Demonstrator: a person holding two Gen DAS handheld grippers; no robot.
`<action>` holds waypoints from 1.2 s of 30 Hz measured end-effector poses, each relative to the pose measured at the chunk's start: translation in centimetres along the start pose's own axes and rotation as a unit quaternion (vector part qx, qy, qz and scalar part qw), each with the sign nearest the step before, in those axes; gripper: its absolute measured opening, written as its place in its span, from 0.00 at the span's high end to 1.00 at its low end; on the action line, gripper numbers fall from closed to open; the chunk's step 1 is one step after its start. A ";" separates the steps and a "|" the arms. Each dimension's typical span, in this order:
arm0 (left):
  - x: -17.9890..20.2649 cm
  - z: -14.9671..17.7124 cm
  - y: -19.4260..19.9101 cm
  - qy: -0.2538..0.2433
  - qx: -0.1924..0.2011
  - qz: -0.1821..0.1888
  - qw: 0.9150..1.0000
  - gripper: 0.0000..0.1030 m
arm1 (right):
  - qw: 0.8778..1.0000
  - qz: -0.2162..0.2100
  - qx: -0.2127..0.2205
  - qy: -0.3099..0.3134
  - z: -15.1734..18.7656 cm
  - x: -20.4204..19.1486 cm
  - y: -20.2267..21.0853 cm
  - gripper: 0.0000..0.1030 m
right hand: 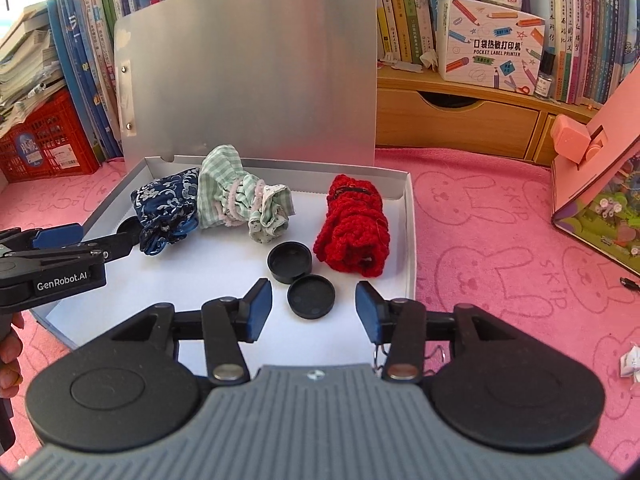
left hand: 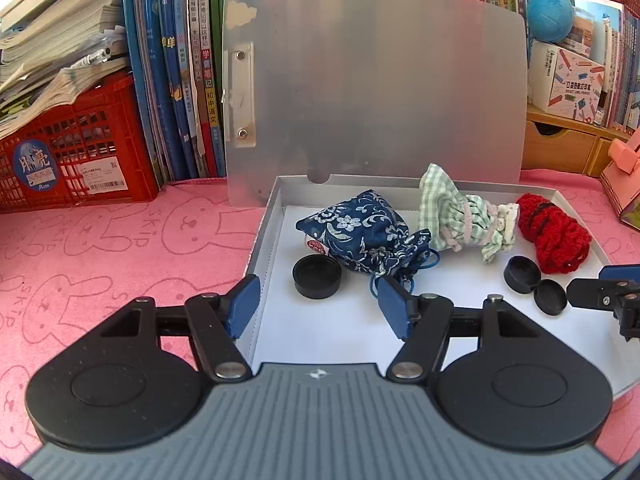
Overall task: Organize objects
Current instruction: 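Open both tools to release the black lids in the box, then move the right tool onto the white fluffy toy and grasp it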
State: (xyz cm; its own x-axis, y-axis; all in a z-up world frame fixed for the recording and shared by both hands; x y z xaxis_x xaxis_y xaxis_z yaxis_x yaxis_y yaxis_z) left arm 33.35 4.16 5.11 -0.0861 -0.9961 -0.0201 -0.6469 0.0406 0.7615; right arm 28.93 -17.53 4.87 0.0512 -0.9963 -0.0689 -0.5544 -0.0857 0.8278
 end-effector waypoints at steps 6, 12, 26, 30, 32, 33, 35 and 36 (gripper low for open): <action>0.7 1.6 4.2 -0.026 0.022 0.011 0.999 0.25 | 0.999 -0.017 0.032 0.024 1.9 0.1 3.6 0.33; 0.6 4.9 8.5 -0.018 0.046 0.051 0.997 0.19 | 0.995 -0.058 0.069 0.043 5.7 0.2 7.1 0.23; 0.6 14.4 13.2 -0.011 0.042 0.088 0.995 0.13 | 0.981 -0.170 0.089 0.040 14.9 -1.4 10.4 0.14; 0.6 16.4 14.3 -0.020 0.050 0.081 0.995 0.13 | 0.976 -0.197 0.085 0.046 16.0 -2.0 10.8 0.10; 0.2 17.3 14.8 -0.016 0.052 0.084 0.995 0.12 | 0.973 -0.212 0.083 0.048 16.4 -2.4 10.8 0.08; 0.1 17.7 15.0 -0.014 0.052 0.085 0.995 0.11 | 0.972 -0.217 0.082 0.050 16.6 -2.6 10.8 0.07; -0.2 18.4 15.4 -0.013 0.052 0.085 0.995 0.10 | 0.971 -0.217 0.079 0.056 16.9 -3.1 10.4 0.06; -0.4 18.8 15.5 -0.013 0.052 0.084 0.995 0.10 | 0.972 -0.213 0.078 0.058 17.0 -3.4 10.2 0.06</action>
State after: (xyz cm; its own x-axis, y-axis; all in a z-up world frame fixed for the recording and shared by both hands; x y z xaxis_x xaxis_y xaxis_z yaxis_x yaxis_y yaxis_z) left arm 9.14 6.64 4.79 -0.2182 -0.9722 0.0849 -0.6963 0.2161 0.6844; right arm 8.98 -15.13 4.08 0.3924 -0.8635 -0.3169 -0.5806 -0.4998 0.6428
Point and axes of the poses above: each gripper's, at about its wrist camera, not at the fingertips, and y roughly against the way its jaws point, x to its right, z to its underside, the point moved 2 cm from there along -y, roughly the way its jaws point, and after that the axes turned 10 degrees about -x, right-handed, at the moved point
